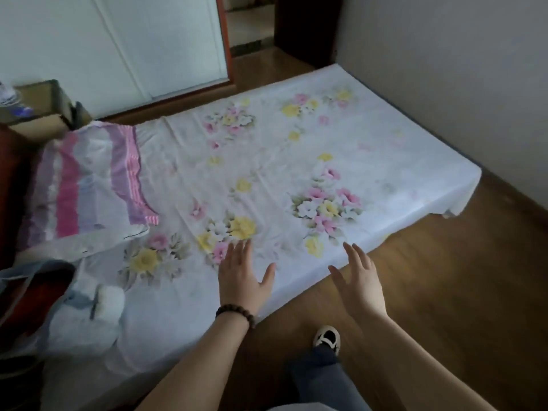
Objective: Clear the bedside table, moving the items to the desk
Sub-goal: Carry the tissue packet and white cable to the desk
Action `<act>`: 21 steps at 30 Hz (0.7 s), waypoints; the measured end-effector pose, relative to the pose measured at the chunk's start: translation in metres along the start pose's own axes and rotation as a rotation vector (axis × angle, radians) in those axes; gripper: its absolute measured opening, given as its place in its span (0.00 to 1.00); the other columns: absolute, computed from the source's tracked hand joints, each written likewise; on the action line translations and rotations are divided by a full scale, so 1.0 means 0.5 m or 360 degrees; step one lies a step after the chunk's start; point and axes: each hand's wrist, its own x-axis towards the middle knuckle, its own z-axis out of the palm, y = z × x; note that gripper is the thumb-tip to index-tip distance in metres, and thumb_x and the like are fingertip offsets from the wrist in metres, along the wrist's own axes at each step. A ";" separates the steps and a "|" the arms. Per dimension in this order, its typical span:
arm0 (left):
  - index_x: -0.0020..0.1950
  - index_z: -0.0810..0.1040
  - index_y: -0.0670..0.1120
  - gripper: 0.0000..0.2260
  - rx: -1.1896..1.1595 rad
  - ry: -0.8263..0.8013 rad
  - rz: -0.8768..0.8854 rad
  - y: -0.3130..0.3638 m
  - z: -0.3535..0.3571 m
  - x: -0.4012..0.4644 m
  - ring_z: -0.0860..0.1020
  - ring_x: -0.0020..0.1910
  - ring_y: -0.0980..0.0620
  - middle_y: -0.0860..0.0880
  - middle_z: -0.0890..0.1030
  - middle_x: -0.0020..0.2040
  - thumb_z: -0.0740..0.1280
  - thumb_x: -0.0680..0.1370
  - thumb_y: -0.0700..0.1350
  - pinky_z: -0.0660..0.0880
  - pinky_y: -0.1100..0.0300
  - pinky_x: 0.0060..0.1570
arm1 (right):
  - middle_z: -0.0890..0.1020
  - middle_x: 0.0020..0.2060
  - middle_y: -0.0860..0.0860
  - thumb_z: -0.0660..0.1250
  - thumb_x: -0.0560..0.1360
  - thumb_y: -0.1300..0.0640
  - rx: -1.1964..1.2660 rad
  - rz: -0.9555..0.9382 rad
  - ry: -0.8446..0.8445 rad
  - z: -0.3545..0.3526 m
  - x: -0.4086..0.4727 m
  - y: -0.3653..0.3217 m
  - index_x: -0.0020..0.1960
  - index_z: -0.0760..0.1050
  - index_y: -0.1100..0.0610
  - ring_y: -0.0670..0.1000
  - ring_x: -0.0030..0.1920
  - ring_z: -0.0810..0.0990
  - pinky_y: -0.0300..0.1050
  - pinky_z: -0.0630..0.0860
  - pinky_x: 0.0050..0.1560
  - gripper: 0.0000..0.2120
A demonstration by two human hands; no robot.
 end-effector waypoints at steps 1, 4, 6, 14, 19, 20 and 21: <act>0.76 0.61 0.45 0.32 0.0000 -0.0051 0.0064 0.041 0.023 0.021 0.57 0.77 0.45 0.45 0.63 0.76 0.62 0.76 0.60 0.57 0.46 0.74 | 0.60 0.74 0.50 0.61 0.77 0.45 0.0025 0.0067 0.0063 -0.026 0.009 0.029 0.74 0.56 0.49 0.52 0.74 0.56 0.54 0.61 0.71 0.29; 0.77 0.58 0.47 0.33 -0.0017 -0.0171 0.0263 0.173 0.097 0.088 0.53 0.78 0.48 0.47 0.60 0.77 0.61 0.77 0.60 0.53 0.49 0.75 | 0.62 0.74 0.51 0.64 0.76 0.48 0.0084 0.0256 0.0256 -0.103 0.049 0.127 0.73 0.58 0.50 0.51 0.73 0.57 0.54 0.62 0.71 0.29; 0.77 0.58 0.47 0.33 -0.0001 -0.0213 0.0406 0.269 0.151 0.137 0.54 0.77 0.47 0.47 0.60 0.77 0.62 0.77 0.60 0.54 0.48 0.75 | 0.63 0.73 0.51 0.66 0.75 0.50 0.0117 0.0364 0.0358 -0.155 0.086 0.199 0.73 0.60 0.51 0.51 0.73 0.58 0.54 0.62 0.71 0.29; 0.75 0.61 0.46 0.31 0.0029 -0.0386 0.0826 0.678 0.367 0.274 0.56 0.77 0.46 0.45 0.65 0.75 0.63 0.76 0.59 0.58 0.45 0.73 | 0.66 0.71 0.54 0.66 0.75 0.51 0.0102 0.0663 0.0704 -0.384 0.225 0.480 0.72 0.63 0.54 0.53 0.72 0.61 0.52 0.64 0.70 0.27; 0.73 0.65 0.44 0.30 0.0016 -0.0476 0.1077 0.889 0.474 0.322 0.61 0.75 0.42 0.44 0.68 0.73 0.64 0.76 0.58 0.61 0.43 0.71 | 0.66 0.71 0.54 0.65 0.76 0.49 0.0111 0.0851 0.0914 -0.505 0.276 0.602 0.72 0.63 0.54 0.53 0.72 0.62 0.54 0.66 0.69 0.27; 0.73 0.65 0.45 0.30 0.0023 -0.0499 0.1122 0.924 0.496 0.332 0.61 0.74 0.42 0.44 0.69 0.72 0.64 0.76 0.58 0.62 0.43 0.70 | 0.67 0.71 0.54 0.65 0.76 0.49 0.0121 0.0891 0.0947 -0.523 0.285 0.623 0.71 0.64 0.54 0.53 0.72 0.62 0.54 0.66 0.69 0.26; 0.73 0.65 0.45 0.30 0.0031 -0.0524 0.1159 0.956 0.518 0.342 0.61 0.74 0.42 0.44 0.69 0.72 0.63 0.76 0.58 0.62 0.43 0.70 | 0.67 0.71 0.54 0.65 0.76 0.49 0.0126 0.0925 0.0974 -0.538 0.295 0.643 0.71 0.64 0.54 0.53 0.72 0.63 0.54 0.67 0.68 0.26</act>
